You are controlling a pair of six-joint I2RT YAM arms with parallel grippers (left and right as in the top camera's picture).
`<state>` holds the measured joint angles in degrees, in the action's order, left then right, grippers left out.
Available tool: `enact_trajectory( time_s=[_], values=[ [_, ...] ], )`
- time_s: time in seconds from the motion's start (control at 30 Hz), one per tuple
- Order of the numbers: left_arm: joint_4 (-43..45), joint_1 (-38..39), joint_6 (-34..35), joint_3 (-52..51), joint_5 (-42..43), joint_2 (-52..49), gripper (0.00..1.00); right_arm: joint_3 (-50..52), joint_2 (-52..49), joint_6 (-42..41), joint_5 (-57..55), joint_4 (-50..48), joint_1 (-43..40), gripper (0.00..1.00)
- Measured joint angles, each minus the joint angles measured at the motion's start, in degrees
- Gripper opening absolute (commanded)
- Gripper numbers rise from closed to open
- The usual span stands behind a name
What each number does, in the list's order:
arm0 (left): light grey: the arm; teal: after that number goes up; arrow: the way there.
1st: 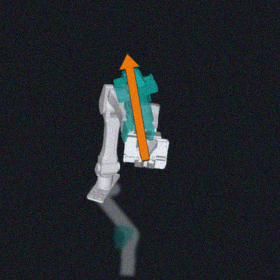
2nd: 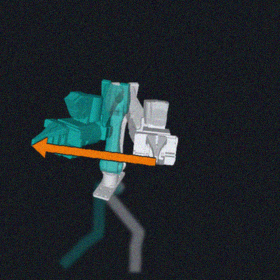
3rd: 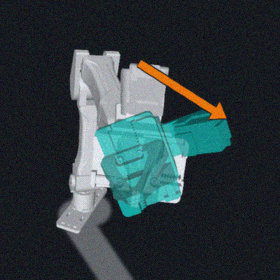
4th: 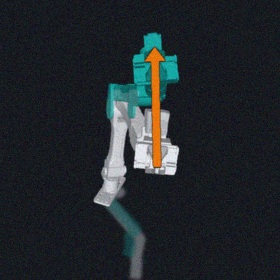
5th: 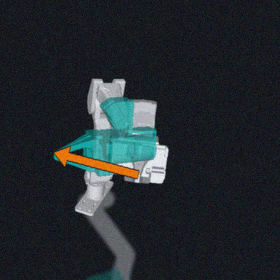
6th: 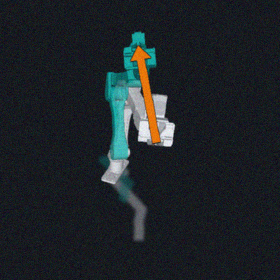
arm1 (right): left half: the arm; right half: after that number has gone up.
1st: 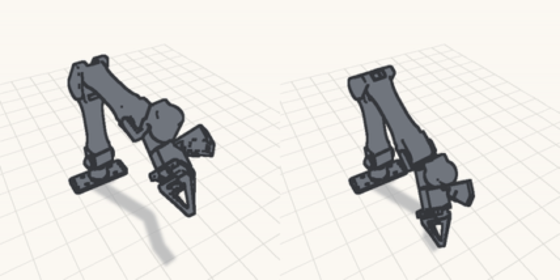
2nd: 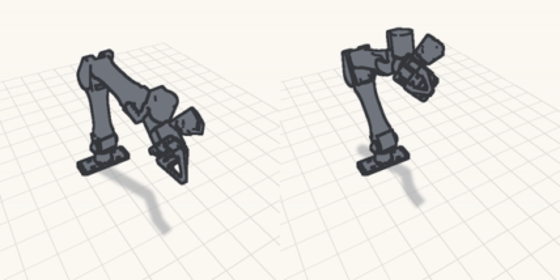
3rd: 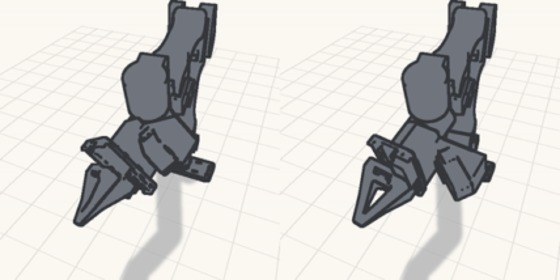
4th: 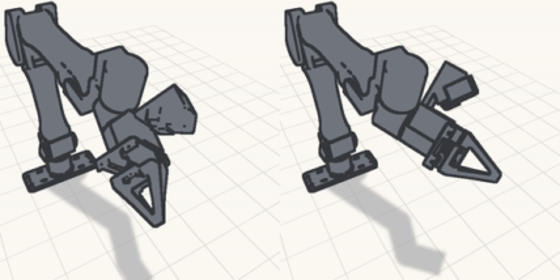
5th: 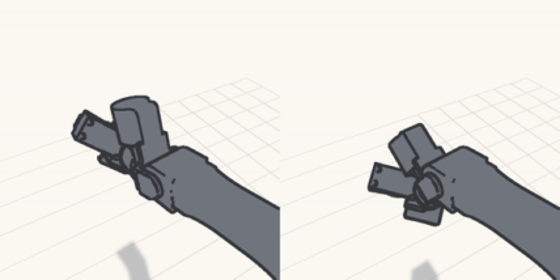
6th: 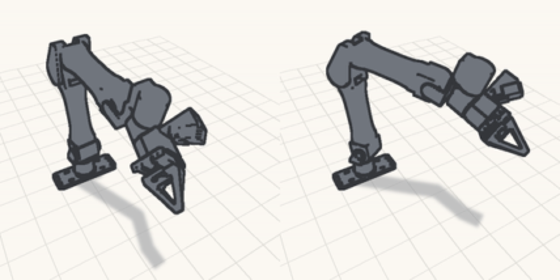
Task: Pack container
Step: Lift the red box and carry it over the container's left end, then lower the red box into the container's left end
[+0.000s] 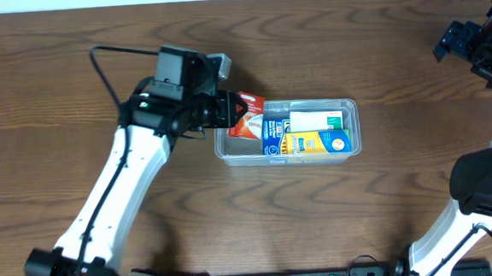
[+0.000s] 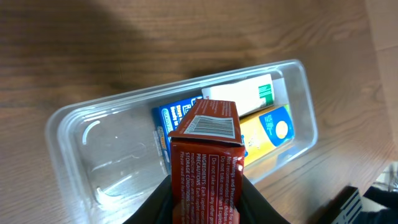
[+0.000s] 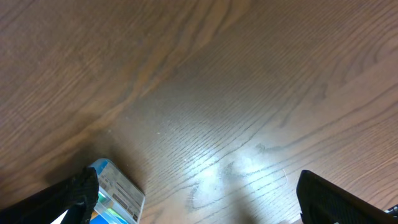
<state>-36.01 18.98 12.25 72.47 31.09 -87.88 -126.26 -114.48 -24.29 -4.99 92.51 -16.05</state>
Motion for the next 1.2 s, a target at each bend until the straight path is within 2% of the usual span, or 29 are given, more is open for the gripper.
enact_trajectory(
  time_s=[0.3, 1.2],
  values=[
    [0.0, 1.4, 0.0, 0.0, -1.6, -5.3, 0.27, 0.0, 0.0, 0.0, 0.0, 0.0, 0.0, 0.99],
    [1.1, 2.3, 1.9, 0.0, -1.6, -12.5, 0.28, 0.0, 0.0, 0.0, 0.0, 0.0, 0.0, 0.99]
  ],
)
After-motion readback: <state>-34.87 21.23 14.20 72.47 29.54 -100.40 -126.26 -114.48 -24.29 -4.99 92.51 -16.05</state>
